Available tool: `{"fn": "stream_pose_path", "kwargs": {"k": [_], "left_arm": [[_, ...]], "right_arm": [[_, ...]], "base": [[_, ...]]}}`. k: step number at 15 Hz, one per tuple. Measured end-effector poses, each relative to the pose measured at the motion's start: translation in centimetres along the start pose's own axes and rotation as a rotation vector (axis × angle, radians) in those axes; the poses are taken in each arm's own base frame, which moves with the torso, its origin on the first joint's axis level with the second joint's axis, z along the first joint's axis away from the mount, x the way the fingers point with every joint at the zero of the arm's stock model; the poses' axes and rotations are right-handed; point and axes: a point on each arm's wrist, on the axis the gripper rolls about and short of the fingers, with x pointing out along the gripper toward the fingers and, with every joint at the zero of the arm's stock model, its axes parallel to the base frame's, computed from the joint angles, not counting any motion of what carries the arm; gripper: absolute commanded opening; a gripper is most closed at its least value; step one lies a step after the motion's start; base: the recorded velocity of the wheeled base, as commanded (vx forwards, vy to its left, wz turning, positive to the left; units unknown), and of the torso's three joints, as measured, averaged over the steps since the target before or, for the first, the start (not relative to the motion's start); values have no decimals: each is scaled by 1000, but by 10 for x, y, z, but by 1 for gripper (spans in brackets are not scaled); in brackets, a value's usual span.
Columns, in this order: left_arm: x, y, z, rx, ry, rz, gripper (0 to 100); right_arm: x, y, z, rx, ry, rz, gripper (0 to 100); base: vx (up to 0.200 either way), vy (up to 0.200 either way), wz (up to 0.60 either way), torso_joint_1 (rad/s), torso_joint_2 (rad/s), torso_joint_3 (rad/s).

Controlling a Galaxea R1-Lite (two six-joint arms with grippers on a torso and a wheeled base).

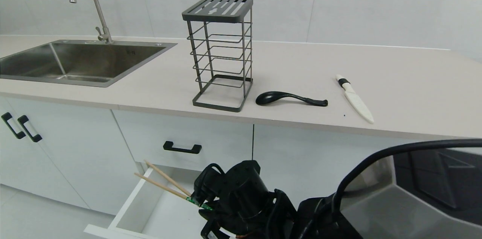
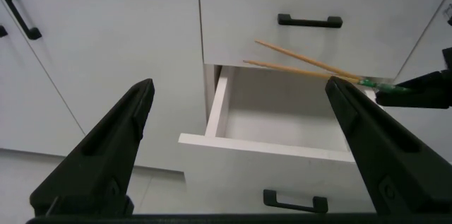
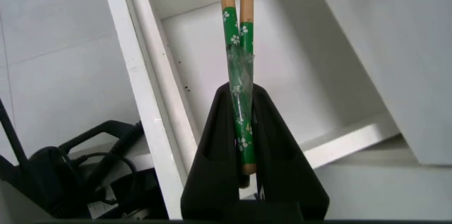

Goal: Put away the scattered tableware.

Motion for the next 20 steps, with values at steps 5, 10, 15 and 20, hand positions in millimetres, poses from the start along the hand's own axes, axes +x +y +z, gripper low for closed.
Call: {"fn": "stream_pose_path", "kwargs": {"k": [5, 10, 15, 20], "left_arm": [[0, 0, 0, 0, -1, 0, 100], [0, 0, 0, 0, 0, 0, 100], [0, 0, 0, 0, 0, 0, 100], [0, 0, 0, 0, 0, 0, 100]], "right_arm": [[18, -4, 0, -67, 36, -4, 0], [37, -21, 1, -53, 36, -25, 0], [58, -33, -16, -55, 73, -8, 0], [73, -35, -22, -56, 79, -5, 0]], "base": [[0, 0, 0, -117, 212, 85], [0, 0, 0, 0, 11, 6], [0, 0, 0, 0, 0, 0], [0, 0, 0, 0, 0, 0]]}}
